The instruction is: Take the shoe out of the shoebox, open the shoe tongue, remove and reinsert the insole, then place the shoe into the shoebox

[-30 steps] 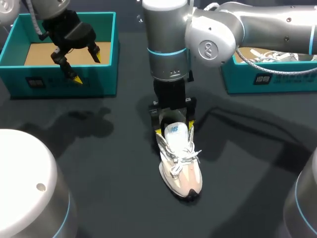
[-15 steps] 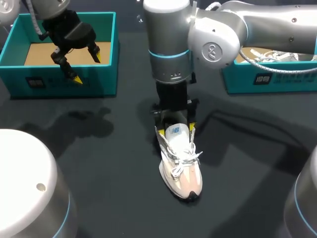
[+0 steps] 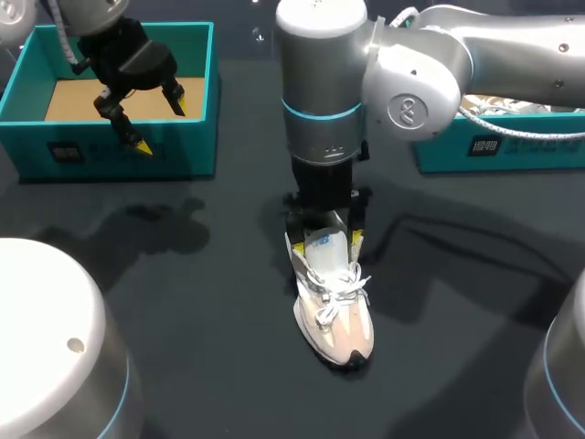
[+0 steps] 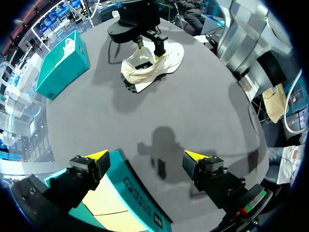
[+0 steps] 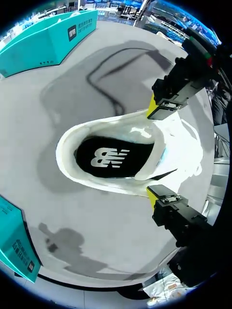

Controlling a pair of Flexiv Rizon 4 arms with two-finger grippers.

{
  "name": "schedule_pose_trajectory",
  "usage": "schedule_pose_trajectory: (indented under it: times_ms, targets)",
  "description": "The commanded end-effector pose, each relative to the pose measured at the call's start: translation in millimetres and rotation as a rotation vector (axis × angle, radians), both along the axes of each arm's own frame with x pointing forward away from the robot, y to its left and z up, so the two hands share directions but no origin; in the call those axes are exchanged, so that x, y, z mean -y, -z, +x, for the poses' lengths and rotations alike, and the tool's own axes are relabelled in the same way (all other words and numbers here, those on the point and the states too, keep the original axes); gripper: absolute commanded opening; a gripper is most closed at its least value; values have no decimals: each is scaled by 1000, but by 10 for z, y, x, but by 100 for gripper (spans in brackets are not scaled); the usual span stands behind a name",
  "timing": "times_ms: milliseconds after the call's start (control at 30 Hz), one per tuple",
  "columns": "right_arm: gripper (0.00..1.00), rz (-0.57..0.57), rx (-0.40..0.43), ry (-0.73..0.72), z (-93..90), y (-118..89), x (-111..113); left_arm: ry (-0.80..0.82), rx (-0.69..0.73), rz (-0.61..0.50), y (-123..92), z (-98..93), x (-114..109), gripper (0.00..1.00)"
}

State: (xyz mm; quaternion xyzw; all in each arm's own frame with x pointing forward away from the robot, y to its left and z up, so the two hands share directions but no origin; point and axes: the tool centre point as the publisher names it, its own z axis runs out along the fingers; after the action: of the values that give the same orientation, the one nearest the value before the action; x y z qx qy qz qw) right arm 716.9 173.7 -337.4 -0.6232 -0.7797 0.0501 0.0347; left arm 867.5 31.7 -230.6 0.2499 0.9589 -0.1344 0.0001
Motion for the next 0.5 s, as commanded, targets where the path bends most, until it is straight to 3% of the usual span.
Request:
schedule_pose_trajectory:
  times_ms: [33, 300, 500]
  targets:
    - [92, 10, 20, -11, -32, -6, 23, 1, 0, 3, -4, 1, -3, 100]
    - [89, 7, 74, -30, -202, -196, 8, 1, 0, 3, -4, 1, -3, 100]
    - [83, 11, 98, -41, -429, -307, 61, 1, 0, 3, -4, 1, -3, 100]
